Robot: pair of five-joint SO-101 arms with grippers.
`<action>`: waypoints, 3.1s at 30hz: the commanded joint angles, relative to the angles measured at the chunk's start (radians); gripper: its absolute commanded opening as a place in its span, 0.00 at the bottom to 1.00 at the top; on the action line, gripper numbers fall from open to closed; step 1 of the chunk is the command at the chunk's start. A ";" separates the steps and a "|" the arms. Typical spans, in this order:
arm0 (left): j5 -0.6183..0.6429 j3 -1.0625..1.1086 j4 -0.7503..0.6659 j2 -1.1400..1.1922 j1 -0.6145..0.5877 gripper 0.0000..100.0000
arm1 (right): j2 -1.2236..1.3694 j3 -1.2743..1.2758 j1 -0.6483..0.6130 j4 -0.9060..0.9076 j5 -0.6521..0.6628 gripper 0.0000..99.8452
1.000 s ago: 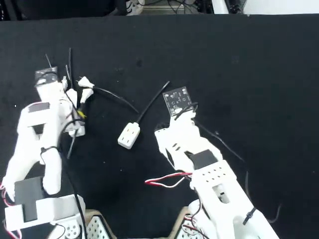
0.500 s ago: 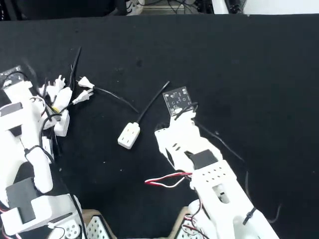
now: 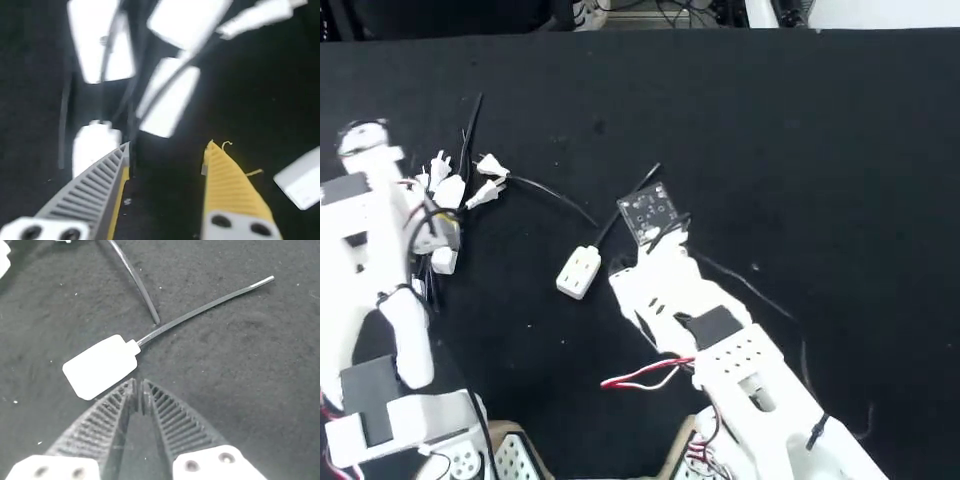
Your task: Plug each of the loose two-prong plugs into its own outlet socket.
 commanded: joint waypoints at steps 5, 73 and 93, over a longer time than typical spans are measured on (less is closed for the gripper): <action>0.000 0.243 -0.207 -0.218 0.228 0.24 | 0.025 -0.041 -0.035 -0.017 0.018 0.02; 0.229 0.390 -0.520 -0.091 0.062 0.24 | 0.544 -0.372 -0.127 0.110 -0.144 0.30; 0.227 0.387 -0.520 -0.087 0.056 0.24 | 0.924 -0.694 -0.110 0.376 -0.153 0.16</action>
